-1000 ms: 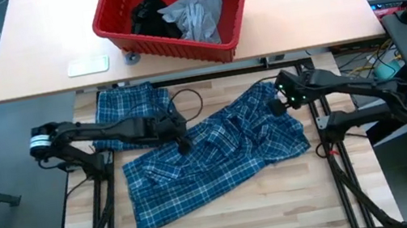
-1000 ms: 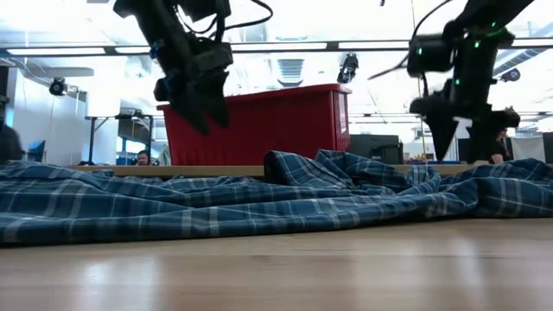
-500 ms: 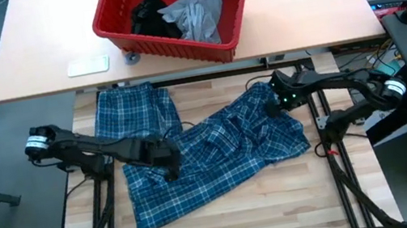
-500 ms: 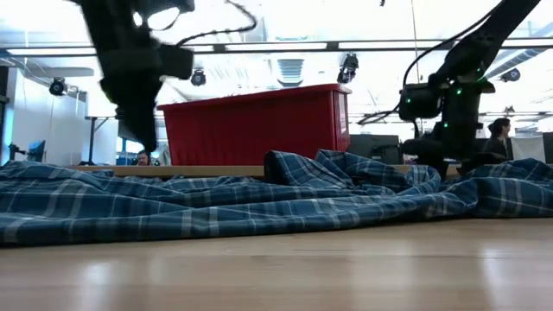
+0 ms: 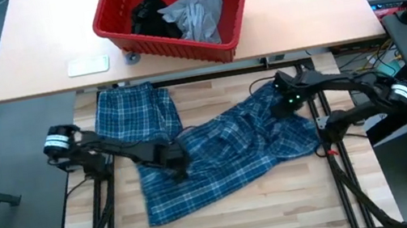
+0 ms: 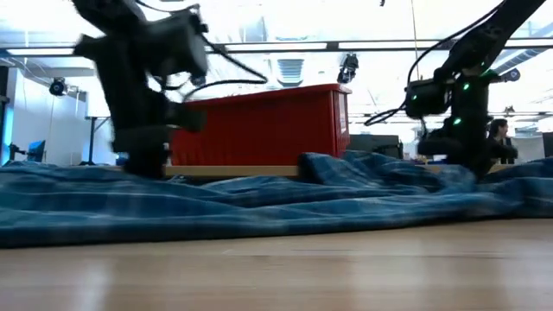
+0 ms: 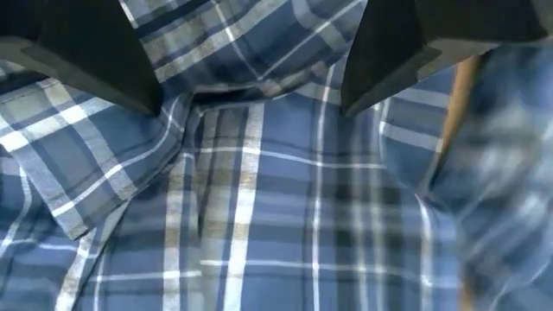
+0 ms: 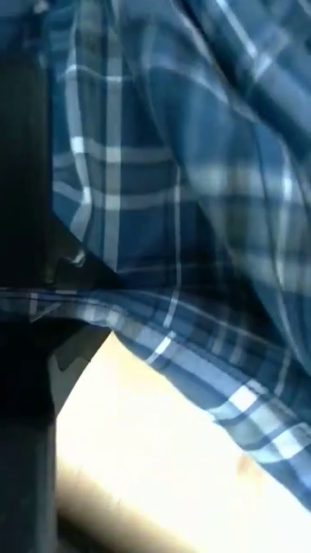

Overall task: Fold Laundry from Bin
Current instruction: Fold the blue patterned long sleeve shirt

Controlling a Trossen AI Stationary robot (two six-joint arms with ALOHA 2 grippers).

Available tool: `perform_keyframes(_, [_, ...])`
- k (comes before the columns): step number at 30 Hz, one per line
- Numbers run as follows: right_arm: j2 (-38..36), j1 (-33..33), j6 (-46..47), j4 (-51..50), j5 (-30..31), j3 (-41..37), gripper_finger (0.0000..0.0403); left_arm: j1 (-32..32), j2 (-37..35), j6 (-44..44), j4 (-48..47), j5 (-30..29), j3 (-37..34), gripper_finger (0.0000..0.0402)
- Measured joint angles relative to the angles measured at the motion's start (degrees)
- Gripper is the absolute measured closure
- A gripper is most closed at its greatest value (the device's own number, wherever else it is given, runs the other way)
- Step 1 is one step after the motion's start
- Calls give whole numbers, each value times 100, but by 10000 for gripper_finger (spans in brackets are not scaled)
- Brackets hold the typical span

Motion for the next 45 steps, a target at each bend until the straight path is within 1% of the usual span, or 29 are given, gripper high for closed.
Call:
perform_keyframes(3, [-437,-4,-177,-967,519,213,391,229,641,291,419,5,495,56])
perform_keyframes(4, [-616,-4,-166,-1132,574,311,392,311,856,437,502,5,723,56])
perform_keyframes(7, [-1048,-30,-161,-1673,491,876,393,549,1452,905,552,6,1581,56])
perform_keyframes(10, [-1282,-30,-101,-2144,456,1529,393,737,1947,1135,532,-8,2416,56])
perform_keyframes(14, [-1300,-30,-102,-2854,456,2292,394,954,2353,1093,-117,-64,3223,56])
perform_keyframes(16, [-1269,-26,-102,-3068,347,2606,394,1005,2391,1031,-534,-229,3407,56])
perform_keyframes(18, [-1234,-26,-101,-3156,107,2846,394,1031,2328,970,-879,-323,3455,56])
perform_keyframes(22, [-1132,11,26,-3121,-318,3138,394,1037,1880,601,-1198,-347,3421,56])
perform_keyframes(25, [-988,226,31,-3044,-355,3196,394,1011,1389,299,-1365,-349,3315,56])
perform_keyframes(27, [-860,446,110,-2926,-366,3197,394,1002,1058,149,-1678,-350,3218,56])
perform_keyframes(29, [-728,738,235,-2757,-387,3209,394,1002,664,0,-2108,-441,3062,56])
perform_keyframes(31, [-586,1138,488,-2505,-400,3246,394,1006,221,-104,-2495,-680,2818,56])
perform_keyframes(33, [-422,1604,796,-2138,-408,3297,394,1031,-257,-243,-2819,-890,2453,56])
perform_keyframes(35, [-204,2097,1140,-1749,-403,3387,394,1050,-760,-412,-2962,-912,2050,56])
perform_keyframes(38, [290,2817,1578,-952,-400,3608,394,1051,-1479,-720,-2992,-924,1465,56])
perform_keyframes(41, [1011,3456,1857,-73,-396,3988,394,1047,-2020,-831,-2967,-909,1020,56])
perform_keyframes(43, [1577,3761,1912,464,-351,4347,394,1049,-2303,-856,-2994,-911,845,56])
perform_keyframes(45, [2198,3923,1956,924,-357,4744,394,1052,-2499,-805,-3009,-927,760,56])
